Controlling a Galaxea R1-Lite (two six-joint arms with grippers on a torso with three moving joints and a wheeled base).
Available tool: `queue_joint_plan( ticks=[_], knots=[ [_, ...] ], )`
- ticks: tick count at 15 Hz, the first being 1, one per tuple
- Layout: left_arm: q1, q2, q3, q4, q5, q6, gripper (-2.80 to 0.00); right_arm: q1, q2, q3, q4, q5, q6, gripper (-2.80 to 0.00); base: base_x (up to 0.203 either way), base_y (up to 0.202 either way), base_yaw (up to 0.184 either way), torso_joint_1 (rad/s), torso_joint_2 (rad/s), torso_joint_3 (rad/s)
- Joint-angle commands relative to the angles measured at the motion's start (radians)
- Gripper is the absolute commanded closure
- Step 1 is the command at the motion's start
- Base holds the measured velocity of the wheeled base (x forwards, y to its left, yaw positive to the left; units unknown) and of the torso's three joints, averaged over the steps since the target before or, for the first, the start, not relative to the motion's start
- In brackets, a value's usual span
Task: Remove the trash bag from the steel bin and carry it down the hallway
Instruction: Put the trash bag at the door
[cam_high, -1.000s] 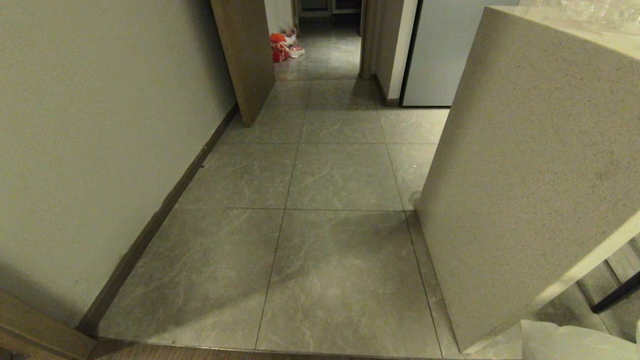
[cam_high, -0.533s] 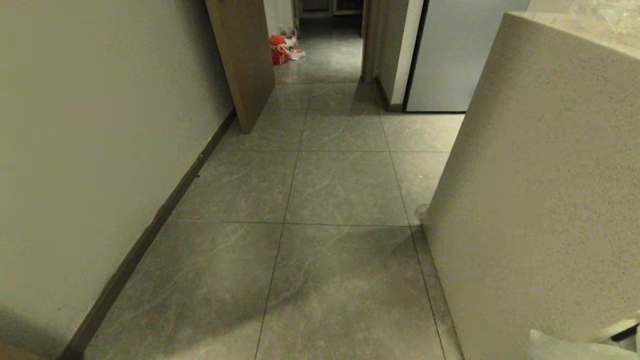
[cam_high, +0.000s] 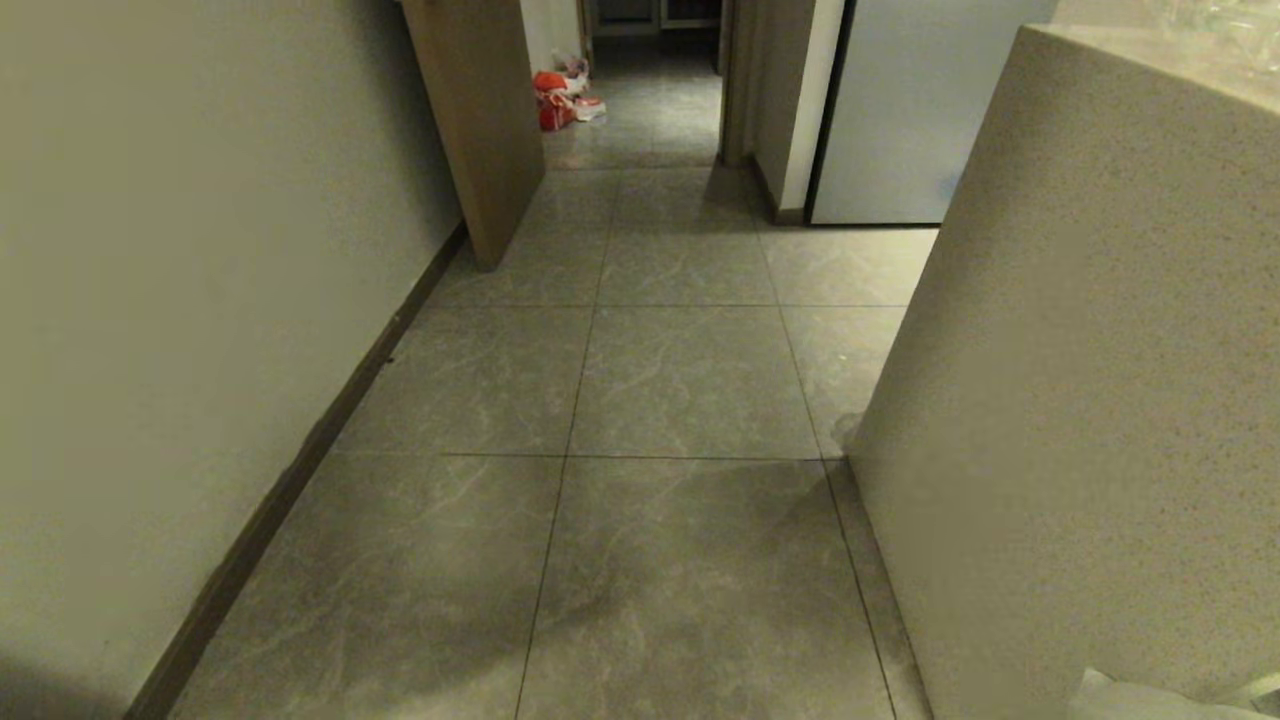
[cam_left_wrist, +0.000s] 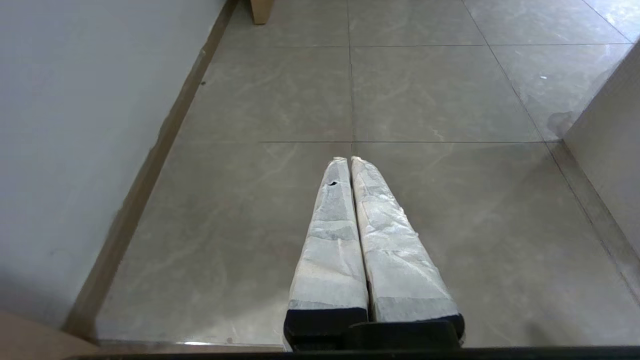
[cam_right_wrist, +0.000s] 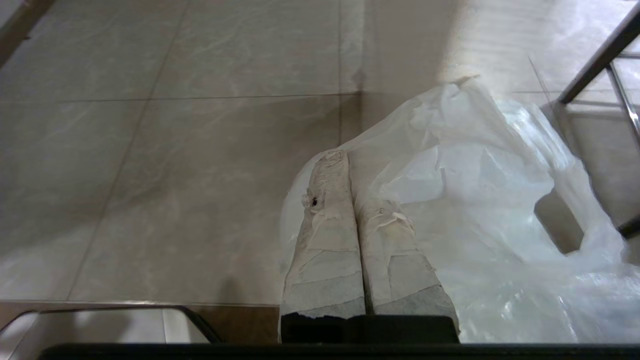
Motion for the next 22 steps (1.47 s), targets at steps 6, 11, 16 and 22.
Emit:
queue_joint_plan(
  ticks=[6, 11, 16, 22],
  knots=[
    [0.000, 0.000, 0.000, 0.000, 0.000, -0.003, 0.00, 0.000, 0.000, 0.000, 0.002, 0.000, 0.000, 0.00, 0.000, 0.091, 0.003, 0.002, 0.00, 0.001],
    [0.000, 0.000, 0.002, 0.000, 0.000, -0.003, 0.00, 0.000, 0.000, 0.000, 0.002, 0.000, 0.000, 0.00, 0.113, 0.003, -0.002, 0.002, 0.00, -0.001],
    [0.000, 0.000, 0.001, 0.000, 0.000, -0.003, 0.00, 0.000, 0.000, 0.000, 0.002, 0.000, 0.000, 0.00, 0.192, 0.000, 0.001, 0.004, 0.00, 0.003],
    [0.000, 0.000, 0.001, 0.000, 0.000, -0.003, 0.00, 0.000, 0.000, 0.000, 0.002, 0.000, 0.000, 0.00, 0.189, 0.000, 0.001, 0.002, 0.00, 0.003]
  ],
)
